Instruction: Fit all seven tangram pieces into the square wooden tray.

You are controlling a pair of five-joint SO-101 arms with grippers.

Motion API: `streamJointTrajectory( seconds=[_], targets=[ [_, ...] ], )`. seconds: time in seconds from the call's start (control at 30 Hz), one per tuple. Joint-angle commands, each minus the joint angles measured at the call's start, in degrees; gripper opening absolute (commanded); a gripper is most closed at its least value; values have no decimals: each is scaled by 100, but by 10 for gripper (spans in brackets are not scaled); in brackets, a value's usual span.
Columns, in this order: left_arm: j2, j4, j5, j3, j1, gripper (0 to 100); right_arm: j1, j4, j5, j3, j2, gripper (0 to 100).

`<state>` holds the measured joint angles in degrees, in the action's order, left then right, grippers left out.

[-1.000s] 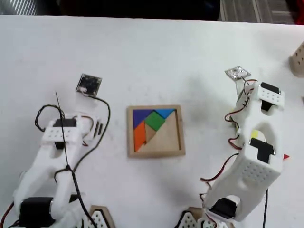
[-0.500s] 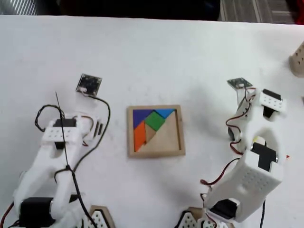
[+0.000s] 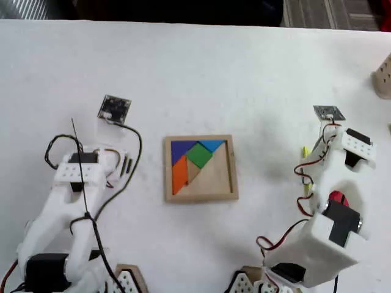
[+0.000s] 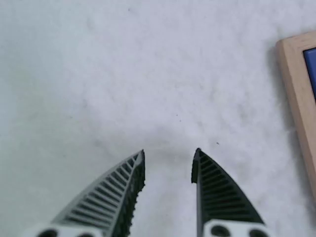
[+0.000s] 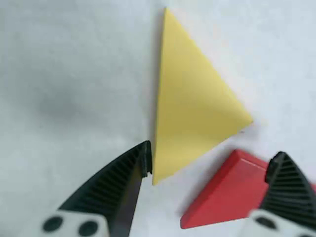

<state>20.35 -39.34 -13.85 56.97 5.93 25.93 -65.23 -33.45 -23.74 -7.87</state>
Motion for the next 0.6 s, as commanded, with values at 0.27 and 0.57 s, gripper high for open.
streamJointTrajectory(
  seconds=[0.27, 0.57],
  targets=[
    [198, 105, -53, -26, -48, 169, -31, 1086, 976, -360, 409, 348],
    [198, 97, -53, -26, -40, 169, -435, 1200, 1160, -457, 409, 348]
  ],
)
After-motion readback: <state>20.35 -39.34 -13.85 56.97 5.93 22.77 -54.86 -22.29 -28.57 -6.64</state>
